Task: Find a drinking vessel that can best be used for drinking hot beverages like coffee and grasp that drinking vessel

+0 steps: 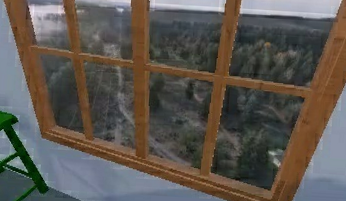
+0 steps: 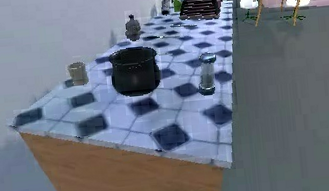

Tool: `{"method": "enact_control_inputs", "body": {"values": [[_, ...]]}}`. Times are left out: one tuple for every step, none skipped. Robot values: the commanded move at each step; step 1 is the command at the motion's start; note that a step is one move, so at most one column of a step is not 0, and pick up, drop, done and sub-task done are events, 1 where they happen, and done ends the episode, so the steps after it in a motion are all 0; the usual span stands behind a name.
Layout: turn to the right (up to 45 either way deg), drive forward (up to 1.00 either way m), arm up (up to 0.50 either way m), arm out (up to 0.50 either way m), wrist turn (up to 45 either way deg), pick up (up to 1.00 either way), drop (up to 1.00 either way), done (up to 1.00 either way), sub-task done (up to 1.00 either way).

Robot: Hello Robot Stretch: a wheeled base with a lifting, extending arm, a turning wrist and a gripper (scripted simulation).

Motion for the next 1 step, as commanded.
{"method": "enact_control_inputs", "body": {"values": [[-18.0,0.0,0.0,0.0,0.0,0.0,0.0,0.0,0.0]]}}
